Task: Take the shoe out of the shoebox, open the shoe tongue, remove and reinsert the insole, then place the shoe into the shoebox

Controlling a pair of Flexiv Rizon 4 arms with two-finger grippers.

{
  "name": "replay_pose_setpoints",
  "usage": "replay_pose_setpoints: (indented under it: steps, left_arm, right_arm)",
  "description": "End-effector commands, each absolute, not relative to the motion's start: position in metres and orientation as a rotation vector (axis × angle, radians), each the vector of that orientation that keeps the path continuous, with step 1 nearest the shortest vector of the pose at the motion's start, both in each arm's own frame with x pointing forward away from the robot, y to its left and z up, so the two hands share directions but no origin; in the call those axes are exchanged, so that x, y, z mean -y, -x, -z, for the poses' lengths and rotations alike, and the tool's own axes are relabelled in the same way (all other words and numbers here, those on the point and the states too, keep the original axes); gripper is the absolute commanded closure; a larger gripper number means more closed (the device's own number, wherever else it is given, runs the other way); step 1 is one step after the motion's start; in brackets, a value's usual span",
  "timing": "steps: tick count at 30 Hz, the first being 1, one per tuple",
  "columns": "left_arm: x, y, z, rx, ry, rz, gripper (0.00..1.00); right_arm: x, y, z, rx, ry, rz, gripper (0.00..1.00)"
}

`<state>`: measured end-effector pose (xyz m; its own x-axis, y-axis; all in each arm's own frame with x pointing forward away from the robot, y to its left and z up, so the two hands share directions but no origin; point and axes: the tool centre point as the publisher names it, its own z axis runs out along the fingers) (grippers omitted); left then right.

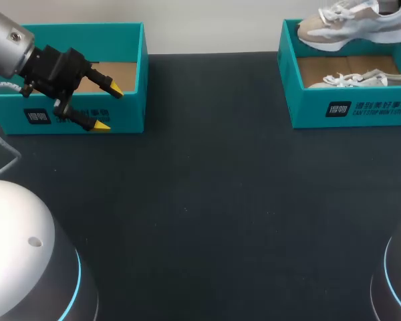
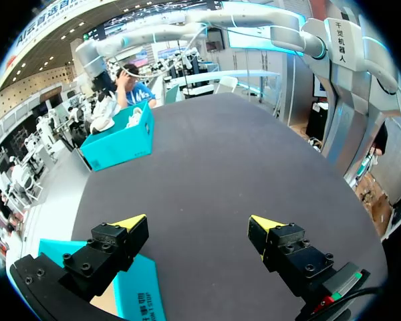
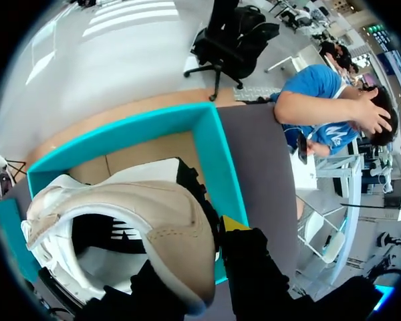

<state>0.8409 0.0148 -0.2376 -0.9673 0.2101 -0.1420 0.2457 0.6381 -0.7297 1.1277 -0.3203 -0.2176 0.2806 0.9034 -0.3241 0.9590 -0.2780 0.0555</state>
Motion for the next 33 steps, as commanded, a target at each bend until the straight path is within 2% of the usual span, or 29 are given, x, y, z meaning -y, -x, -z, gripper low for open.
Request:
replay_pose_setpoints:
  steps: [1,33]
  left_arm:
    - [-0.015,-0.841,0.238,-2.805,-0.391,1.255,0.00]
    - [-0.015,-0.841,0.238,-2.805,-0.391,1.255,0.00]
  right_arm:
    - [0.324,-1.123,0.230,-1.711,-2.297,0.321,1.00]
    - [0.338,-1.153,0.304,-1.749,-2.254,0.324,1.00]
